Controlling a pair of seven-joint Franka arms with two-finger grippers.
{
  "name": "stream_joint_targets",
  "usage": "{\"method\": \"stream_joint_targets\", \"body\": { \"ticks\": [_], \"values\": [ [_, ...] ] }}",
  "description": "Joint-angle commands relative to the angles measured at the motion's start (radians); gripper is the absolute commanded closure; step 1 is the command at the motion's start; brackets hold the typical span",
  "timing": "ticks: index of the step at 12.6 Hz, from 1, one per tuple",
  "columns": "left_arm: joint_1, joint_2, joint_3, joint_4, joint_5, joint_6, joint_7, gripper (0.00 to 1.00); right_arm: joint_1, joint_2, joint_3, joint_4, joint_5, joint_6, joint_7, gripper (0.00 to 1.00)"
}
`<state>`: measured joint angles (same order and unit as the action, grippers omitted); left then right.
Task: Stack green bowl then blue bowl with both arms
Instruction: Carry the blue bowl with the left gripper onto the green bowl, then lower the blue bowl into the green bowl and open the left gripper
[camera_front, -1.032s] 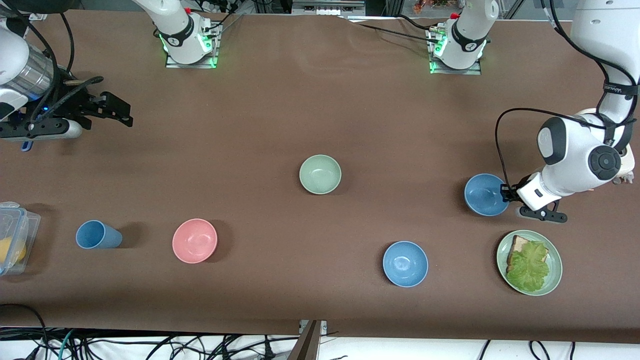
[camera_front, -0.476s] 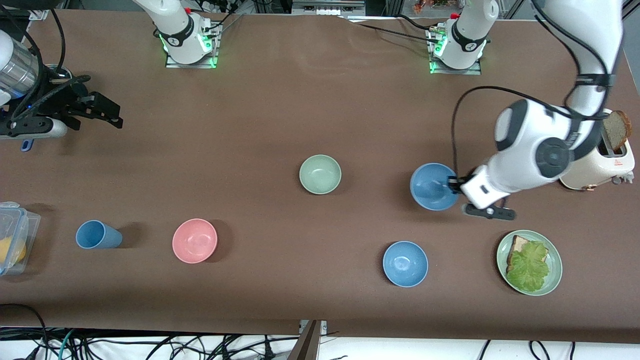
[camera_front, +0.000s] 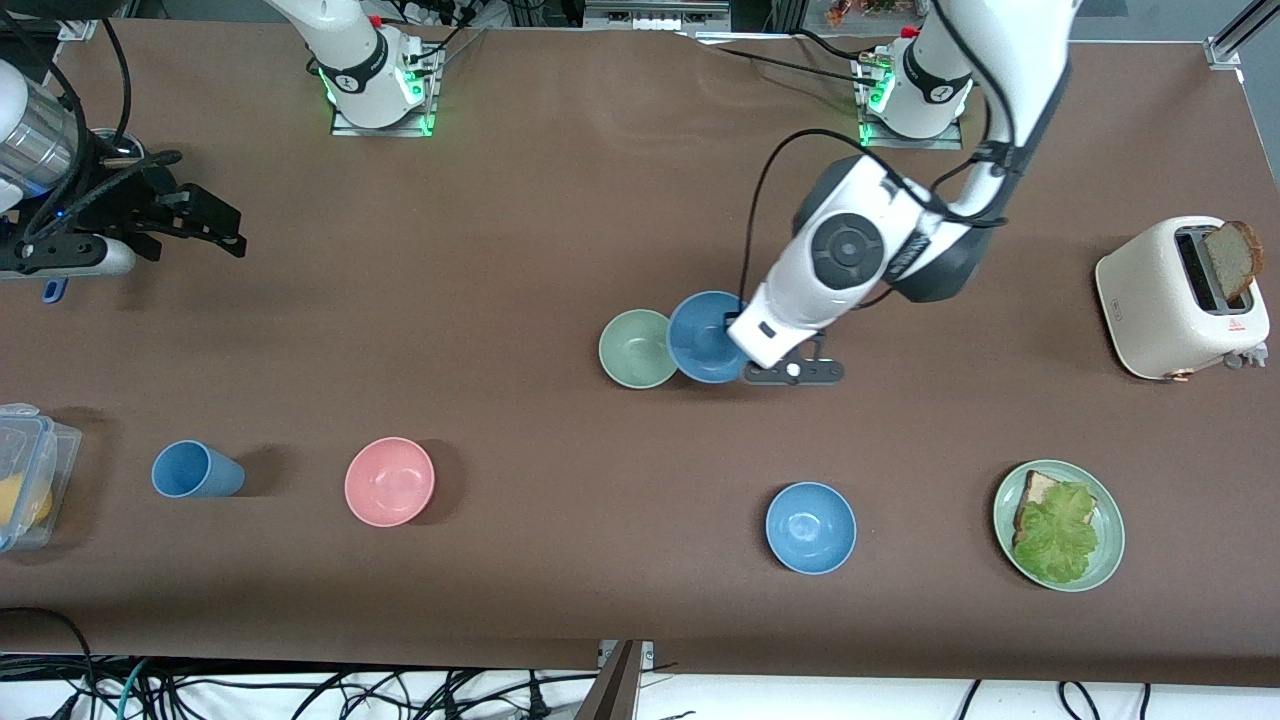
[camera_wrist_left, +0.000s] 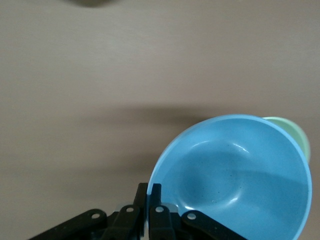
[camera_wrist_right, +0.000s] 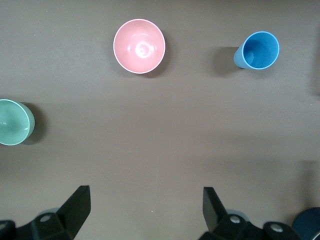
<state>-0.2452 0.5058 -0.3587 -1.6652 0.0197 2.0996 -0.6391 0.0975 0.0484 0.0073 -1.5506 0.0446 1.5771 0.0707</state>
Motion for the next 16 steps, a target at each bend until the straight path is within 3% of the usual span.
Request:
{"method": "stream_joint_targets", "body": {
  "ticks": [1, 9, 10, 11, 16],
  "values": [
    [-0.063, 0.077, 0.014, 0.054, -0.009, 0.091, -0.094, 1.0, -0.005, 0.014, 0.003, 0.03, -0.015, 0.006, -0.005, 0.01],
    [-0.157, 0.166, 0.026, 0.051, -0.003, 0.221, -0.103, 1.0, -0.015, 0.022, -0.009, 0.029, -0.025, 0.018, 0.001, 0.01],
    [-0.157, 0.166, 0.026, 0.048, -0.004, 0.215, -0.106, 0.54, -0.013, 0.022, -0.009, 0.029, -0.025, 0.017, 0.001, 0.01],
    [-0.152, 0.168, 0.026, 0.044, -0.006, 0.217, -0.122, 0.01, -0.013, 0.022, -0.009, 0.029, -0.025, 0.015, 0.003, 0.01],
    [-0.063, 0.067, 0.029, 0.051, -0.003, 0.11, -0.113, 0.0, -0.012, 0.021, -0.009, 0.03, -0.022, 0.023, 0.007, 0.01]
  ]
}}
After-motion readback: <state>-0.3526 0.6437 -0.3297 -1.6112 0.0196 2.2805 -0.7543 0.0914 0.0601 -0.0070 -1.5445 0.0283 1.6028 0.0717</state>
